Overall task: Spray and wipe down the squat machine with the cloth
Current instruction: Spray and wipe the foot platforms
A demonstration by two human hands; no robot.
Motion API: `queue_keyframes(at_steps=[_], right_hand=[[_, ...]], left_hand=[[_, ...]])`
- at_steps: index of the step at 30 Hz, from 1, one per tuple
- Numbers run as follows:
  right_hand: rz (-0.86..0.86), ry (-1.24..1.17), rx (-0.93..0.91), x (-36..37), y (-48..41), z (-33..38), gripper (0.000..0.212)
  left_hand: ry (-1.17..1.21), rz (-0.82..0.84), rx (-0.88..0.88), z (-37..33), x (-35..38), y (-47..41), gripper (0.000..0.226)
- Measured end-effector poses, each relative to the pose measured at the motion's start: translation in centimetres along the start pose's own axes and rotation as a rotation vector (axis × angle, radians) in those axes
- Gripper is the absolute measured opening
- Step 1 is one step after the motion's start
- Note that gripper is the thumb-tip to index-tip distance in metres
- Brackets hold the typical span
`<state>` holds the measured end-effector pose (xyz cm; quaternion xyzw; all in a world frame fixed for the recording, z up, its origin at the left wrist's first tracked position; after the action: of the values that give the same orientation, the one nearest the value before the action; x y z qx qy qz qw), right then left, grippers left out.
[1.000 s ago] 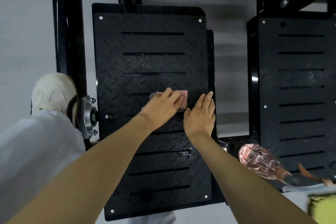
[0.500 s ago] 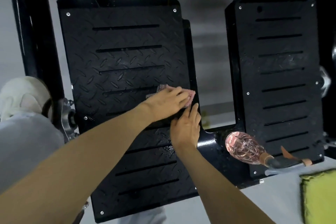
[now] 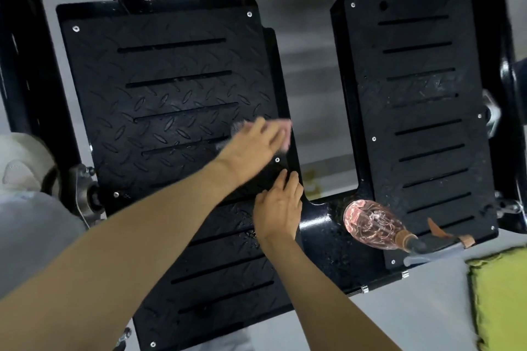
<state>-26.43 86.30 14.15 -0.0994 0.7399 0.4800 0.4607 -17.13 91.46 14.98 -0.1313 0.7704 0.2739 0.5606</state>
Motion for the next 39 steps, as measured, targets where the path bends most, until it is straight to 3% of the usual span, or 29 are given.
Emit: queue_keyframes(at_steps=[3, 5, 9, 12, 14, 18, 22, 25, 28, 31, 37, 39], right_hand=[[-0.009, 0.003, 0.0, 0.0, 0.1, -0.4, 0.061], [0.0, 0.009, -0.003, 0.0, 0.3, -0.7, 0.062], [0.006, 0.015, -0.013, -0.4, 0.4, -0.8, 0.063], [-0.003, 0.014, -0.026, -1.0, 0.0, -0.4, 0.064], [-0.014, 0.016, -0.022, -1.3, -0.4, -0.3, 0.065], [-0.05, 0.038, -0.006, -1.6, -0.6, 0.2, 0.07], [-0.049, 0.102, -0.008, -1.0, 0.0, 0.5, 0.076], [-0.053, 0.122, -0.09, -0.5, 0.6, 1.5, 0.078], [-0.041, 0.13, -0.136, -0.1, 1.0, 2.7, 0.077], [-0.024, 0.12, -0.136, 0.2, 1.1, 3.7, 0.078], [-0.026, 0.129, -0.151, 0.6, 2.0, 4.9, 0.076], [-0.015, 0.144, -0.175, 0.8, 2.3, 5.1, 0.076]], left_hand=[[-0.112, 0.028, 0.29, -3.4, 0.9, -0.2, 0.06], [-0.181, 0.029, 0.296, -1.8, 0.3, -0.3, 0.07], [-0.13, 0.001, -0.223, 5.7, -1.1, 1.7, 0.078], [-0.004, 0.03, -0.381, 5.0, -0.3, 2.6, 0.076], [0.063, 0.003, -0.308, 2.5, 0.4, 2.4, 0.077], [0.068, 0.005, 0.013, -3.7, 1.7, 1.9, 0.07], [-0.095, 0.025, 0.09, -2.3, 2.3, 3.4, 0.066], [-0.157, -0.006, -0.227, 4.4, 1.6, 7.0, 0.071], [-0.02, 0.006, -0.526, 8.6, 2.2, 10.7, 0.074], [0.078, -0.017, -0.671, 8.3, 2.1, 12.1, 0.071], [0.083, 0.029, -0.099, 0.7, 3.3, 9.4, 0.076], [0.028, 0.038, -0.165, 2.7, 3.5, 11.5, 0.076]])
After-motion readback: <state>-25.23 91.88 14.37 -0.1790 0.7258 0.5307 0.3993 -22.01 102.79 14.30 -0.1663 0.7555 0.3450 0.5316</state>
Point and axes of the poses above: each hand's wrist, its own y-axis away from the middle knuckle, its own x-axis out of the palm, z = x × y, the point moved 8 cm from there along -y, towards the middle knuckle, and after that the axes turned 15 degrees about x, right-handed, at the moved point
